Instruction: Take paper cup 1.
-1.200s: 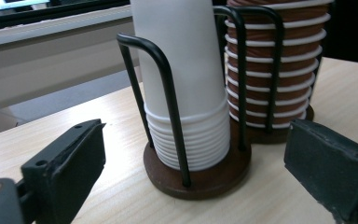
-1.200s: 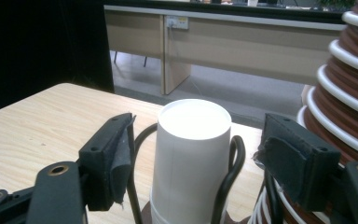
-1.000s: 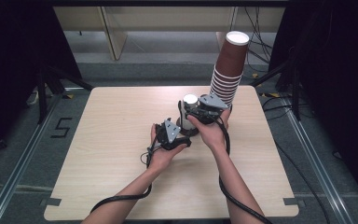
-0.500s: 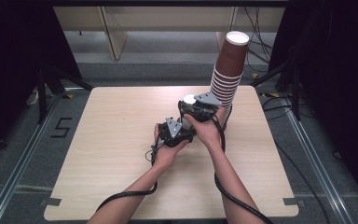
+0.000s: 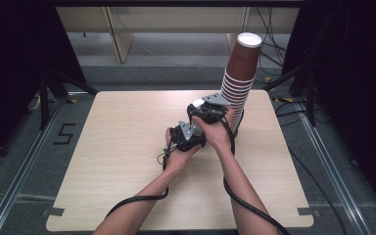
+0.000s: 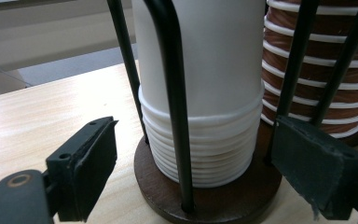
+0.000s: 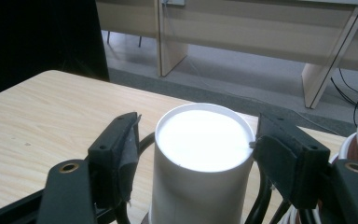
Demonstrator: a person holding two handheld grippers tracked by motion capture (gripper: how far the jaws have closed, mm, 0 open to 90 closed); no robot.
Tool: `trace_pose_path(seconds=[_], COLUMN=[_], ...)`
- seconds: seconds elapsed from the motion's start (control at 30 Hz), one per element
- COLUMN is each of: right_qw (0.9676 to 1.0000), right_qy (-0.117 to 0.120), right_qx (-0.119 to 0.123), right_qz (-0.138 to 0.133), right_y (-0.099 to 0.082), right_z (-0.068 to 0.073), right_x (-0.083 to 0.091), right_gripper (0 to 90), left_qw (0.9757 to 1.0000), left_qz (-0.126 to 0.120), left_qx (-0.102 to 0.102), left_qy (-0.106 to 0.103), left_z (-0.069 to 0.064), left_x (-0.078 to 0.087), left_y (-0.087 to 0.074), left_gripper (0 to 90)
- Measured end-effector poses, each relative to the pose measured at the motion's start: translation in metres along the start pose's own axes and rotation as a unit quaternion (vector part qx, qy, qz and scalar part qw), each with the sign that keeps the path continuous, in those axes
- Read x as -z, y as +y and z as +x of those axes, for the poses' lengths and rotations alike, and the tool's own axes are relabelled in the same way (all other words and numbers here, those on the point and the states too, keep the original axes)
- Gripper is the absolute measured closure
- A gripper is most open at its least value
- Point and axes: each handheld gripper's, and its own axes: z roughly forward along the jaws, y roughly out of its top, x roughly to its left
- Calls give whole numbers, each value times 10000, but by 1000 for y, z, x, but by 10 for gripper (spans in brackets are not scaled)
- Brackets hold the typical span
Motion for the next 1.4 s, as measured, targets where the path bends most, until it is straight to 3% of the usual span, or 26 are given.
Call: trace_pose_path(seconds=[0.03,0.37,0.6,0.63,0.73,0.8,1.1,1.13,1.17,1.2,1.33,1.4], right_qw=[10000,9998,9998,9998,9997,9996,9996,9995,9995,9995,9995,9995], right_qy=[-26,-84,-93,-86,-105,-110,-111,-116,-106,-108,-125,-106], right_qx=[33,-3,-17,82,14,101,-52,60,79,89,-19,-23], right_qz=[-2,153,200,174,214,239,269,271,278,278,276,284], right_y=[0,0,1,1,0,0,-1,-1,0,0,-1,-1], right_z=[-1,-3,-1,-2,-1,-2,-1,-2,-2,-2,-2,-2], right_x=[-1,-9,-14,-15,-16,-18,-19,-20,-20,-20,-19,-20], right_gripper=[320,326,325,325,325,325,332,334,337,339,340,341], left_qw=[9999,9998,9998,9998,9998,9997,9994,9994,9999,9994,9993,9998], left_qz=[83,159,173,181,187,221,260,257,90,254,268,169], left_qx=[-107,-47,-52,-67,-88,-92,-214,-228,-16,-227,-250,-131], left_qy=[20,84,14,4,-3,5,-41,-48,-76,-44,-48,-60], left_z=[1,1,2,1,1,0,-1,-1,-4,-1,-1,-2], left_x=[0,-8,-13,-13,-14,-16,-19,-19,-20,-18,-18,-20], left_y=[1,4,5,5,6,6,7,7,7,7,7,7], left_gripper=[136,137,133,134,134,136,189,192,193,195,195,195])
